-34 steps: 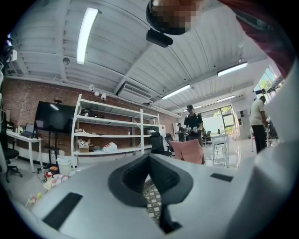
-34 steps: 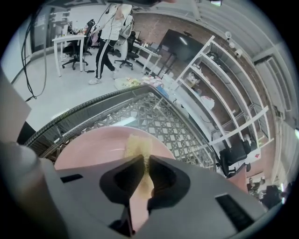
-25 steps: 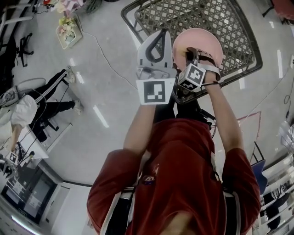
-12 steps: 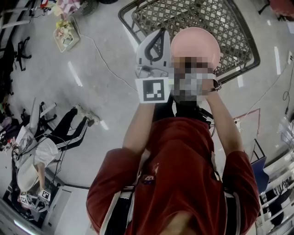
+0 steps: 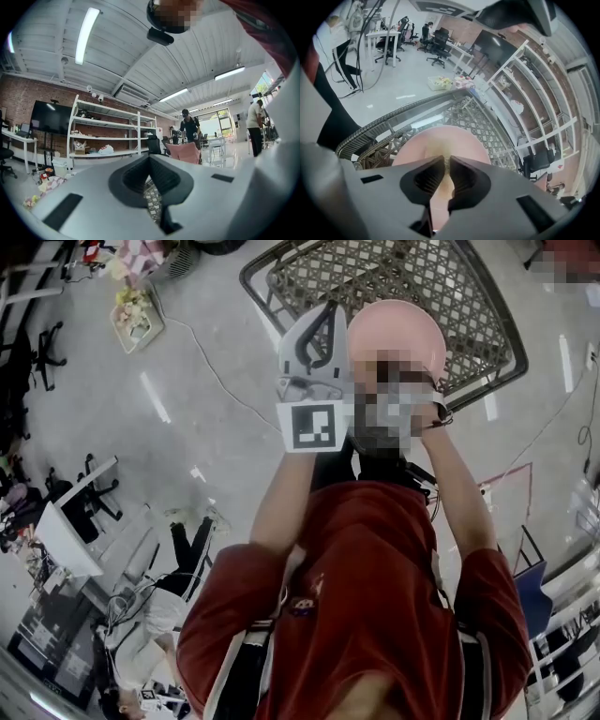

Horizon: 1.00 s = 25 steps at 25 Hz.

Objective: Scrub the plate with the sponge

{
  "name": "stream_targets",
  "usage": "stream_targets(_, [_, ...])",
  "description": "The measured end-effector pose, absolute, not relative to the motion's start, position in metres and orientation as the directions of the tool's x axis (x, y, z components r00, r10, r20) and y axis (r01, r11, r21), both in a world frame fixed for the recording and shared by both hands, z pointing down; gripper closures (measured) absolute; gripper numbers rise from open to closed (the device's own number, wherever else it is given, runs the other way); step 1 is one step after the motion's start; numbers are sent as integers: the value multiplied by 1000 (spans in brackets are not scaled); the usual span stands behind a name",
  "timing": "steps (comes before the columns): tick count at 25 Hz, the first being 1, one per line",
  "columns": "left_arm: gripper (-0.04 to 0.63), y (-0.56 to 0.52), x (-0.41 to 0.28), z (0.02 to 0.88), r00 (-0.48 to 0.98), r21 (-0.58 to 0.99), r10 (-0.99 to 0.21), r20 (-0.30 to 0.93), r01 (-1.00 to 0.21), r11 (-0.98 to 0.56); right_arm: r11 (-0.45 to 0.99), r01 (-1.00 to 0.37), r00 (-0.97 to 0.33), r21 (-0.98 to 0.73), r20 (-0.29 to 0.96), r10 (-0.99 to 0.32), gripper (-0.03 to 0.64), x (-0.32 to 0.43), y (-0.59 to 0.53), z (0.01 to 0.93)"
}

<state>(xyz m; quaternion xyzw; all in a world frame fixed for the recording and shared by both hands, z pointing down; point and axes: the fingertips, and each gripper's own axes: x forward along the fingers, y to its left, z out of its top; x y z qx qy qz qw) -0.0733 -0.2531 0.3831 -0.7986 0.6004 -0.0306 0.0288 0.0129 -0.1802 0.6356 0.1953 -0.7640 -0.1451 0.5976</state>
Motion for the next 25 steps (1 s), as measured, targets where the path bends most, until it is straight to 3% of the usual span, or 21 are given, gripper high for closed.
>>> stream_targets(12, [581,-253,-69,385,269,-67,-963,14,-961,-269,819,-166,-156,550,805,-572,574,47,-254,621])
stream_targets(25, [582,-253,-69,406,288,-173,-953,96,-938,-301,806,-74,-134,587,795,-592,574,48,-303,636])
